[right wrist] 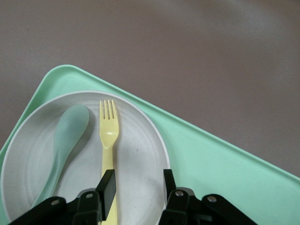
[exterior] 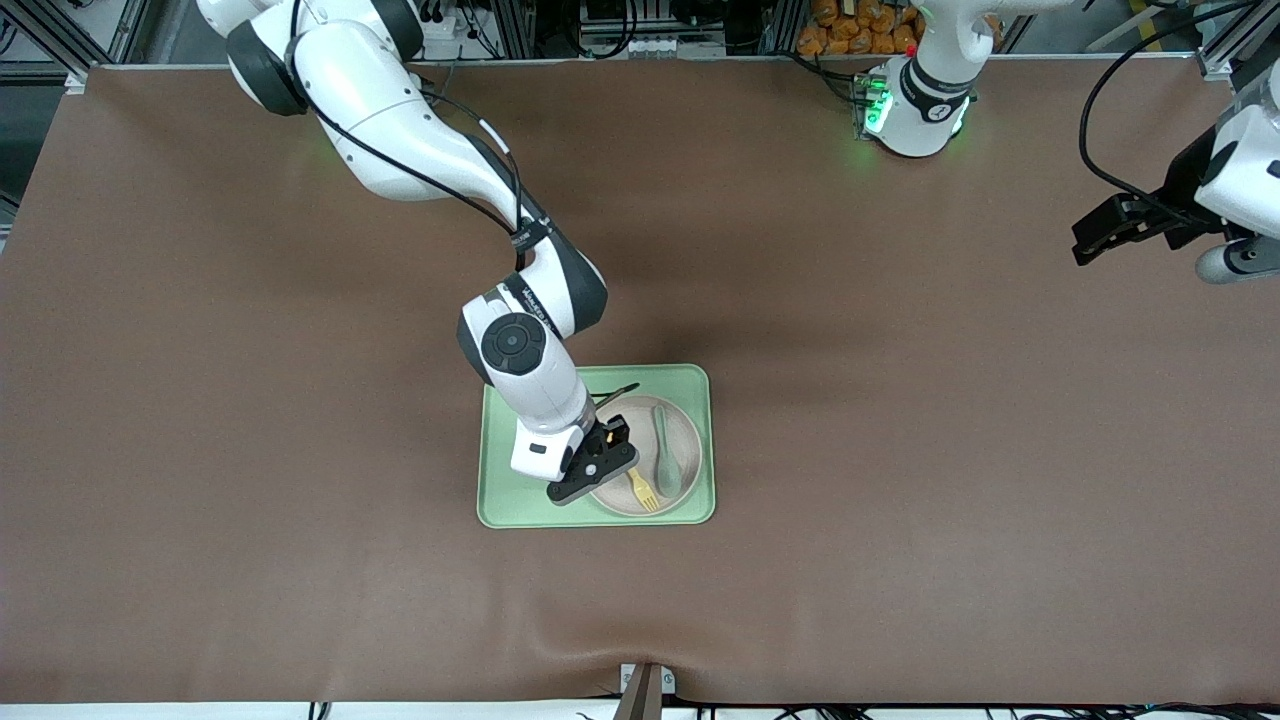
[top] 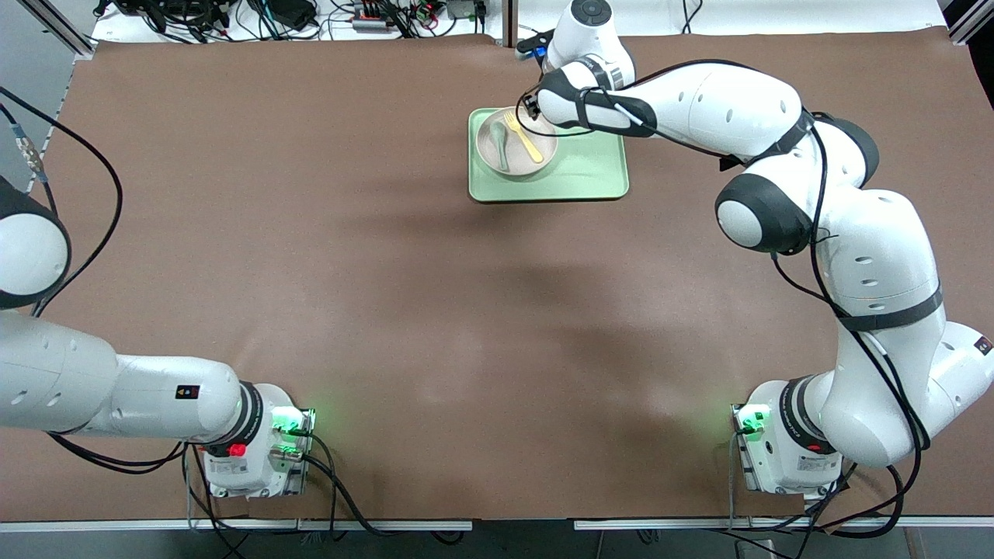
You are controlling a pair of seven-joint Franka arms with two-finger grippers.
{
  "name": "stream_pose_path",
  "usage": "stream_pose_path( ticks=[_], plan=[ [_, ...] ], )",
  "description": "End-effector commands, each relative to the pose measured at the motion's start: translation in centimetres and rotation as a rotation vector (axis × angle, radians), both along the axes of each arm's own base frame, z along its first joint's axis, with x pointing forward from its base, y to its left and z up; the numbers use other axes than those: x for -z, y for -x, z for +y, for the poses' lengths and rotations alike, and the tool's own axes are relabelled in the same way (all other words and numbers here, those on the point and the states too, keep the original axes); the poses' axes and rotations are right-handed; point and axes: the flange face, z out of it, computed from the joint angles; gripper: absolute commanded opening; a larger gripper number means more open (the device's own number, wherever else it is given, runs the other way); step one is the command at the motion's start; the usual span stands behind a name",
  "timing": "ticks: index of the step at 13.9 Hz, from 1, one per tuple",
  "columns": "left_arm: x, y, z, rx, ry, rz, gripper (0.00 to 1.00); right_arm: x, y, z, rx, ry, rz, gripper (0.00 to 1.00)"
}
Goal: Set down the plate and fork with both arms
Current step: 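Raise the left gripper away while the right gripper reaches the plate, then lower the right gripper over the yellow fork handle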
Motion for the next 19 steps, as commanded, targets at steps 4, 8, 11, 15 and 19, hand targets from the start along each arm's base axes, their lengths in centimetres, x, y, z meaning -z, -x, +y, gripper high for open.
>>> stream_pose_path(
  ticks=[4,8,11,15,19],
  plan=[
    [-0.6,1.1,-0.3,0.018,0.015,-0.001,1.0,1.5,-0.3,0.8,0.005,-0.004,-0.012,0.6],
    [-0.7,1.3,-0.4,0.065,0.017,0.009,1.0,2.7,0.8,2.3,-0.008,-0.003,-0.015,0.59],
    [-0.4,1.4,-0.5,0.088,0.029,0.031,1.0,3.5,1.1,2.6,-0.014,-0.002,-0.019,0.58],
    [-0.2,1.4,-0.9,0.097,0.036,0.035,1.0,4.3,1.2,2.6,-0.014,0.0,-0.015,0.58],
    [-0.5,1.3,-0.9,0.097,0.039,0.021,1.0,4.8,1.5,3.2,-0.022,-0.009,-0.032,0.58]
  ],
)
